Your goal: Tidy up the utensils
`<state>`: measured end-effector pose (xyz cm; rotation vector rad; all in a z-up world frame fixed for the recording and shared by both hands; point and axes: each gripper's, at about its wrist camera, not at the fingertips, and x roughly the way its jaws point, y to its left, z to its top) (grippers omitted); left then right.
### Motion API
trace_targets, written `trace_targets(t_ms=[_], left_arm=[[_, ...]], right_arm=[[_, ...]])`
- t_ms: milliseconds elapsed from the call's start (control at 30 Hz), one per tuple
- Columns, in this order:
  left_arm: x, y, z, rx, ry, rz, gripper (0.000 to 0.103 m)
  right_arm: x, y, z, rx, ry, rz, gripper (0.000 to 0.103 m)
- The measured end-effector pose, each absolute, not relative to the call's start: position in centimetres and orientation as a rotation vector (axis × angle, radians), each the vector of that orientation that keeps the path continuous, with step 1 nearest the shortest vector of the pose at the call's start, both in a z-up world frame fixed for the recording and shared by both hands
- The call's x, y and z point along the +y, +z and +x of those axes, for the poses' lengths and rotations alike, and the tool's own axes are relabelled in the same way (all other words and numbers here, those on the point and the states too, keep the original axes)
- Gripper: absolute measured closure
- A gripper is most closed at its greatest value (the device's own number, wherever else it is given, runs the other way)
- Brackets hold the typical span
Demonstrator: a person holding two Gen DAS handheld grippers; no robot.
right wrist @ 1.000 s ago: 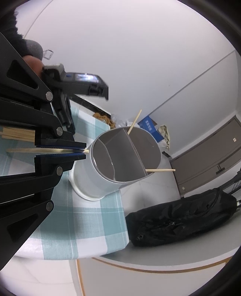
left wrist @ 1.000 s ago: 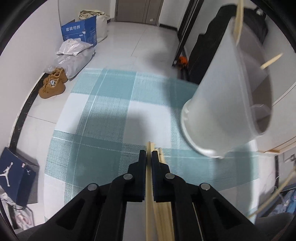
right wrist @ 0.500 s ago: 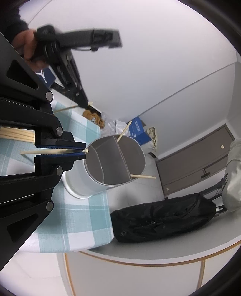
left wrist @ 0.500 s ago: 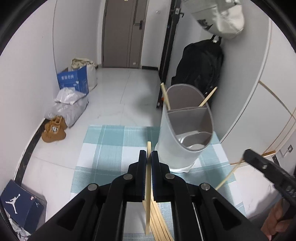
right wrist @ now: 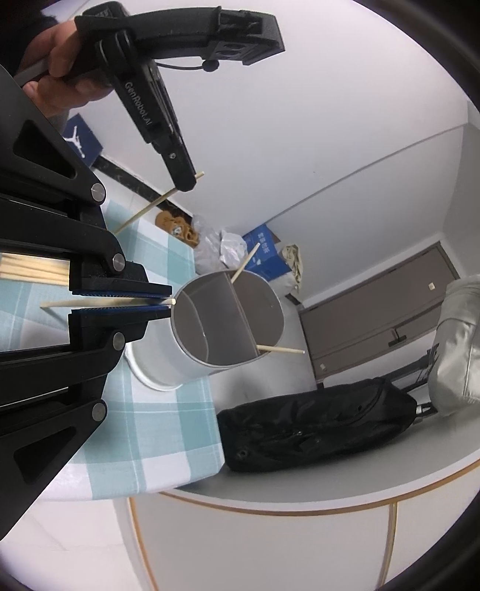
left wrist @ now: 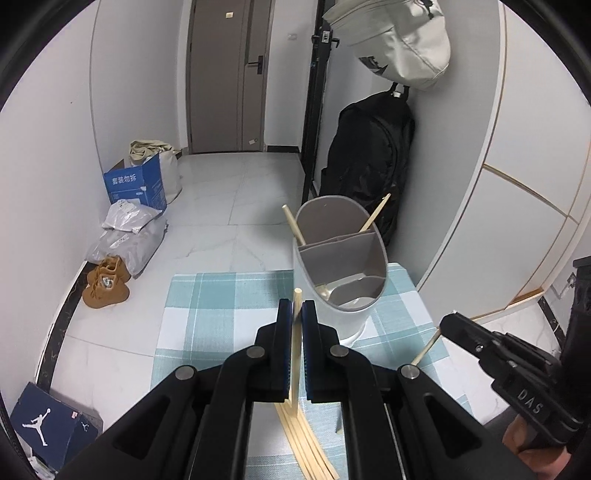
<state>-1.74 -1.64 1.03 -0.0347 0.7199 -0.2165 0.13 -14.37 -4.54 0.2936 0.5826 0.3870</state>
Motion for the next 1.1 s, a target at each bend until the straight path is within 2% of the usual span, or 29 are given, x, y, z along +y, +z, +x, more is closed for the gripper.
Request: trace_targets(t_ms=[433,1100], left_arm=[[-2.2,4.7,-0.3,0.717,-0.243,-0.072,0.102],[-3.2,13.0,7.0,0.665,-0.261,-0.089,0.102]], right_arm=[[-16.0,1.1,1.3,0.487,0.387,0.292,0.1],[-16.5,11.2,9.8,0.366,0.396,0.264,0.1]])
